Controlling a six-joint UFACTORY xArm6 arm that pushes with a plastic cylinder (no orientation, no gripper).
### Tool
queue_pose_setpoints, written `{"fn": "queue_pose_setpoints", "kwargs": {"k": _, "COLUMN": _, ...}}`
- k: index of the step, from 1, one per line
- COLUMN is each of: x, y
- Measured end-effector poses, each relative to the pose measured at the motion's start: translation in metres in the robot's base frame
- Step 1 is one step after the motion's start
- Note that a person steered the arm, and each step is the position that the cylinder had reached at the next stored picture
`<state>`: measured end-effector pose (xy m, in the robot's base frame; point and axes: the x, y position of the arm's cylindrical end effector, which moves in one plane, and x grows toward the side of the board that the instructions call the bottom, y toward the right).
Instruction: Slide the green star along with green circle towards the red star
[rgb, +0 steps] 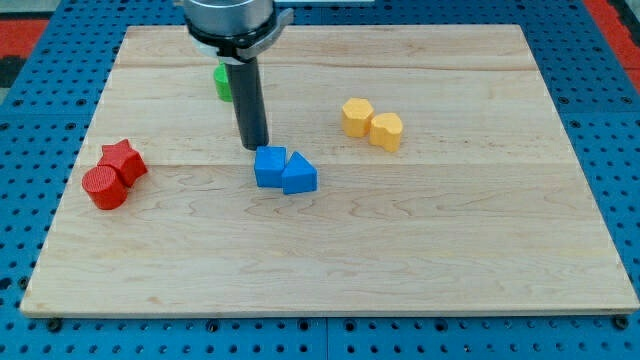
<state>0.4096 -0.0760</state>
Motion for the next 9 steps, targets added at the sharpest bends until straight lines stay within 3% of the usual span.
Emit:
{"fn": "queue_pose_setpoints", "kwargs": {"k": 1, "x": -0.007, "y": 0.006}}
{"fn": "queue_pose_setpoints", "kwargs": {"k": 2, "x": 0.0, "y": 0.064}}
{"fn": "queue_pose_setpoints", "kwargs": {"k": 3, "x": -0.004, "y": 0.041}}
{"fn": "queue_pose_setpoints", "kwargs": {"k": 5, "x": -0.164, "y": 0.029}}
{"fn": "queue_pose_setpoints", "kwargs": {"k": 6, "x": -0.183, "y": -0.021}}
{"fn": "queue_pose_setpoints", "kwargs": {"k": 8, "x": -0.106, "y": -0.051}}
{"fn": "queue_pose_setpoints", "kwargs": {"k": 9, "x": -0.067, "y": -0.034}}
